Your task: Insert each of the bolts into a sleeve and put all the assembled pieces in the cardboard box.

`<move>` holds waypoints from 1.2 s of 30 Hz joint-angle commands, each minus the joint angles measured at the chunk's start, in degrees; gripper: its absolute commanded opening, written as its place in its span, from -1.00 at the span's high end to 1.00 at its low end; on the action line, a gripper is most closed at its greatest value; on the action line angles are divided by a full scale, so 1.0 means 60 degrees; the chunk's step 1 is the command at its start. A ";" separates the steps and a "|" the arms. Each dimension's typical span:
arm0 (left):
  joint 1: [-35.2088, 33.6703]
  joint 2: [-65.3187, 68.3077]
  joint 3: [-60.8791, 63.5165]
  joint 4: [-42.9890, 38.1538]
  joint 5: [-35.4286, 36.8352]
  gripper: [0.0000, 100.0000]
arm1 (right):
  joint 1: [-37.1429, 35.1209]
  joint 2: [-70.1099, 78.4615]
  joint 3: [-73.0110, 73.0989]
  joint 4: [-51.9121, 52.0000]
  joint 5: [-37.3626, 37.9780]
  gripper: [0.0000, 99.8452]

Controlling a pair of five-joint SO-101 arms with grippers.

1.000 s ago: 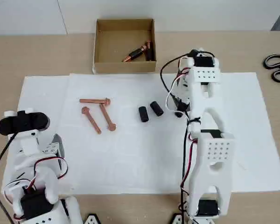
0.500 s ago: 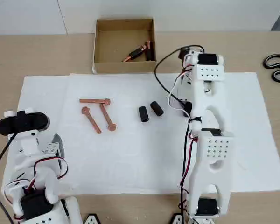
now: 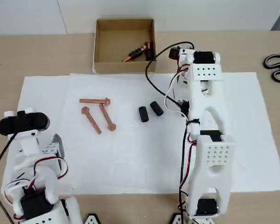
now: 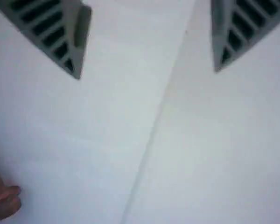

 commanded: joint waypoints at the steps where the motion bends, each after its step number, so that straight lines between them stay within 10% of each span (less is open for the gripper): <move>1: 0.0059 -0.0073 -0.0095 -0.0015 -0.0073 0.65 | -0.0051 -0.0608 -0.0029 0.0022 -0.0015 0.78; 36: 0.0059 -0.0073 -0.0095 0.0015 -0.0088 0.65 | -0.0286 0.1575 -0.0190 -0.0242 -0.0015 0.90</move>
